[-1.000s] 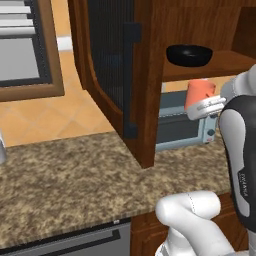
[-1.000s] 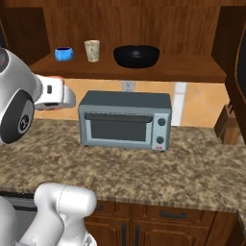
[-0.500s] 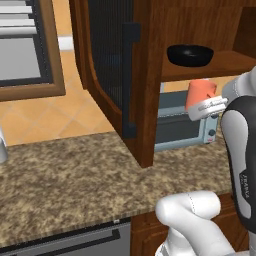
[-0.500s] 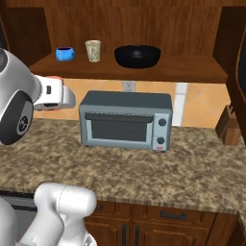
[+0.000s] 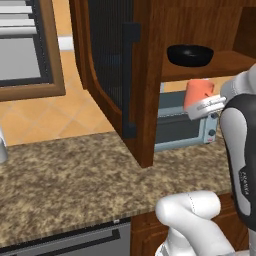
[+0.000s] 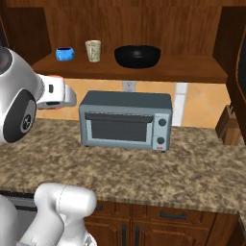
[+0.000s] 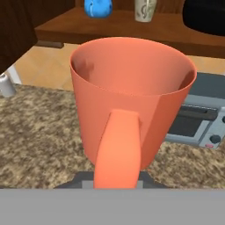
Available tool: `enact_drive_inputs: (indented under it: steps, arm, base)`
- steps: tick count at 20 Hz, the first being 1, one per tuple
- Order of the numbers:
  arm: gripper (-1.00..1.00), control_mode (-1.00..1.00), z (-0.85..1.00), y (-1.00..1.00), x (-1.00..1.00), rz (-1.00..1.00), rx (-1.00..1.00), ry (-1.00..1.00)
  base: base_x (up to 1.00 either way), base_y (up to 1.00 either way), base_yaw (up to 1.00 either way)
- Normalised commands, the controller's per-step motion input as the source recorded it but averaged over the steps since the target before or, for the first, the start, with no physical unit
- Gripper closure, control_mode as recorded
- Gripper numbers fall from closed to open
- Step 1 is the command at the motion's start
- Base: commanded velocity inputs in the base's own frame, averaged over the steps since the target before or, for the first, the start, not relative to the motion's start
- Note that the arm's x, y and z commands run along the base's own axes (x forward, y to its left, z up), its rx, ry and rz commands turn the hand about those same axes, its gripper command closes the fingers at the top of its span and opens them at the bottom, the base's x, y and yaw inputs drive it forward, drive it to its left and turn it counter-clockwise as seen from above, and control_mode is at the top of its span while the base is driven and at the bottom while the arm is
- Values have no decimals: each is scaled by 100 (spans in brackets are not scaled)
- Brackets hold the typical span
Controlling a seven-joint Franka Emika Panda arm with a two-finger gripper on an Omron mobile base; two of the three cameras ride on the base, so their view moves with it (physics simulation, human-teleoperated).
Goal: Gather all objects into one cabinet and sort the glasses and bowls to opposite sides.
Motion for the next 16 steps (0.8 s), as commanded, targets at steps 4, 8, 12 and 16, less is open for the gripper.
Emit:
enact_drive_inputs:
  steps: [4,8,12,16]
  arm:
    - [100,-100,19,5,42,13,0,0]
    - [100,-100,14,41,59,6,0,-5]
    - [100,-100,2,44,68,2,0,-5]
    - [100,-100,4,22,74,5,0,-2]
  base:
    - [0,0,0]
    - [0,0,0]
    - [0,0,0]
    - [0,0,0]
